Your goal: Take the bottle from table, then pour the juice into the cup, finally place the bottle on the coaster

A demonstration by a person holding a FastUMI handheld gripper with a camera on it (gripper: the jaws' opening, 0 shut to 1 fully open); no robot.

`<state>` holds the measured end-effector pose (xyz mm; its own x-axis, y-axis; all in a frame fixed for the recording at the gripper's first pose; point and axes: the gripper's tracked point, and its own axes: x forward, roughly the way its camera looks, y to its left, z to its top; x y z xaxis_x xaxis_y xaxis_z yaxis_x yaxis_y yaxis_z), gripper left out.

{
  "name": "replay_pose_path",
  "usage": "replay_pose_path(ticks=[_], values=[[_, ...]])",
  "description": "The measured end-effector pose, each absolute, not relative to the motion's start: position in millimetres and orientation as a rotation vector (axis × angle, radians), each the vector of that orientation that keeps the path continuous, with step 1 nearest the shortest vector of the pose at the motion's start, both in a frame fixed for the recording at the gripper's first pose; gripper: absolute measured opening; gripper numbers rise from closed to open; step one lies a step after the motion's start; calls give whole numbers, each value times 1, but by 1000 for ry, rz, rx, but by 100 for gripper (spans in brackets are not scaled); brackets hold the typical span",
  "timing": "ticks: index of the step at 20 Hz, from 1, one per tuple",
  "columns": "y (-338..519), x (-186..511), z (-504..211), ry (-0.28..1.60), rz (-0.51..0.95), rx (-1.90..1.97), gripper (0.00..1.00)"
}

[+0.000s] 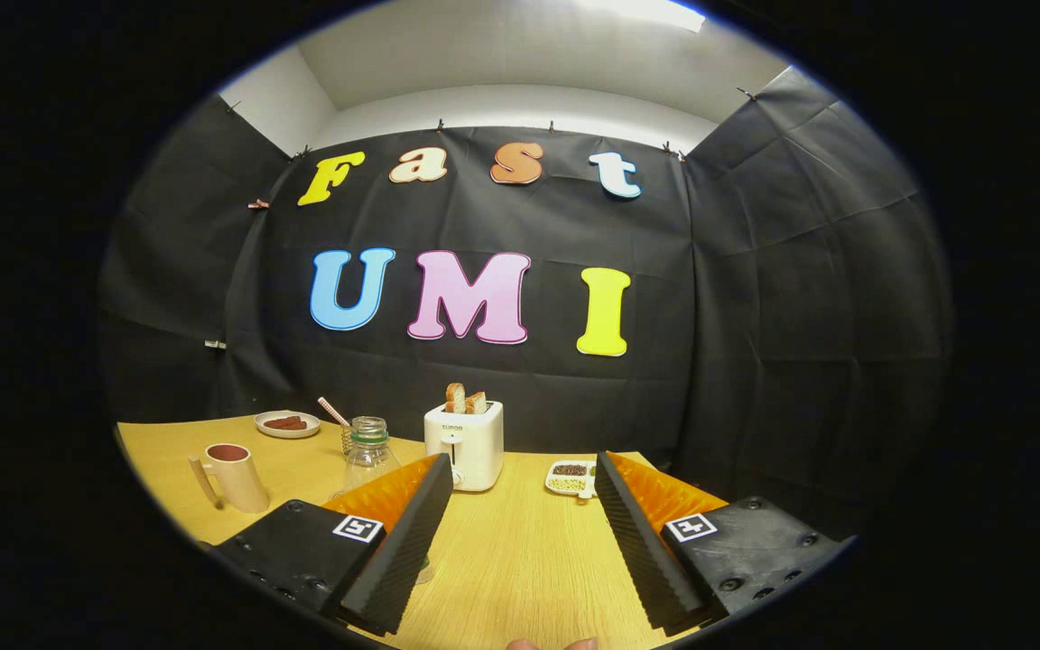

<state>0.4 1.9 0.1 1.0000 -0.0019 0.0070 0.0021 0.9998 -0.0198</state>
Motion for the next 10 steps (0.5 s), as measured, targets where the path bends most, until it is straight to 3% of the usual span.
replay_pose_path(ticks=[10], values=[[37, -5, -27, 24, 67, 1, 97]])
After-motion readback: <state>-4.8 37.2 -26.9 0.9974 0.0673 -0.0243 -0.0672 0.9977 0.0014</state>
